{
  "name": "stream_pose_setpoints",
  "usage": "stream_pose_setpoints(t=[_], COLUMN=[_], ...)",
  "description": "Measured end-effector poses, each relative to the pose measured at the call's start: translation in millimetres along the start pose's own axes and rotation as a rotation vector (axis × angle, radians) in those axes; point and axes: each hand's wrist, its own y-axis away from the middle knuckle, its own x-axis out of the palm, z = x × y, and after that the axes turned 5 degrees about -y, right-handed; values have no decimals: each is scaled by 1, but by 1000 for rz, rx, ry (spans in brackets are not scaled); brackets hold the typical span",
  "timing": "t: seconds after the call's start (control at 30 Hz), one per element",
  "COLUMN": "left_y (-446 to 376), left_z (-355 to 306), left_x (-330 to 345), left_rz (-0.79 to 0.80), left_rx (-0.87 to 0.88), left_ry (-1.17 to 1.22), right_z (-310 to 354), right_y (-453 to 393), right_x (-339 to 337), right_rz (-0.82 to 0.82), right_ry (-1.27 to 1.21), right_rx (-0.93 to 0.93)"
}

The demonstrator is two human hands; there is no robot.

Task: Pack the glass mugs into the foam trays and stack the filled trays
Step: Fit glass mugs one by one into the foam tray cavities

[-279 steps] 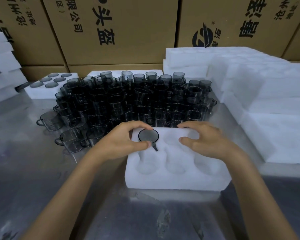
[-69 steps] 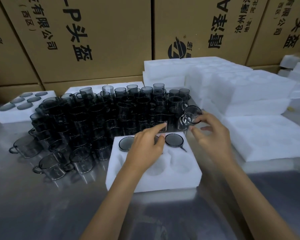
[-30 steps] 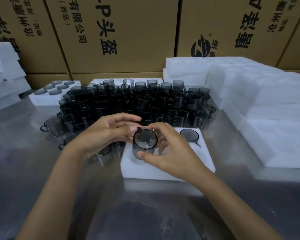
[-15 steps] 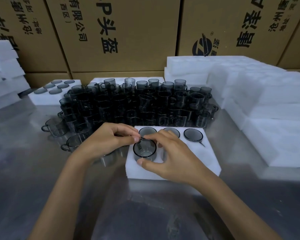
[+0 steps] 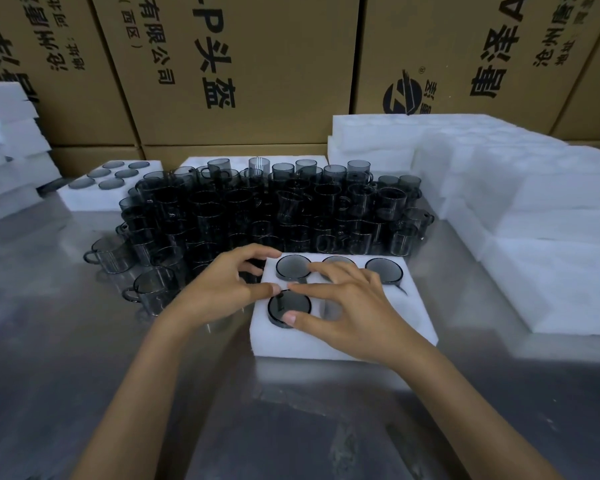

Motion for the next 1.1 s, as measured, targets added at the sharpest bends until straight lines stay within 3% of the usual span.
stream_pose_setpoints(t=[0.13, 0.23, 0.37, 0.47, 0.63, 0.83, 1.1], left_y=[-5, -20, -52, -61, -43, -19, -9], left_z=[6, 12, 19, 26, 18, -48, -73], left_x=[-5, -11, -23, -23, -7, 38, 87], left_rz=[-415, -652, -633, -657, -792, -665, -530], left_rx=[49, 18, -207, -219, -17, 406, 459], left_ry=[-76, -202, -244, -325, -350, -149, -63], right_z=[-3, -5, -10, -12, -11, -9, -28], right_y=[2, 1, 2, 2, 1, -4, 9], right_x=[0, -3, -11, -11, -13, -27, -41], right_rz=[-4, -117, -170, -196, -257, -431, -415], right_ry=[-81, -354, -686, -748, -828, -759, -842], right_rx=[7, 56, 189, 212, 230, 81, -8])
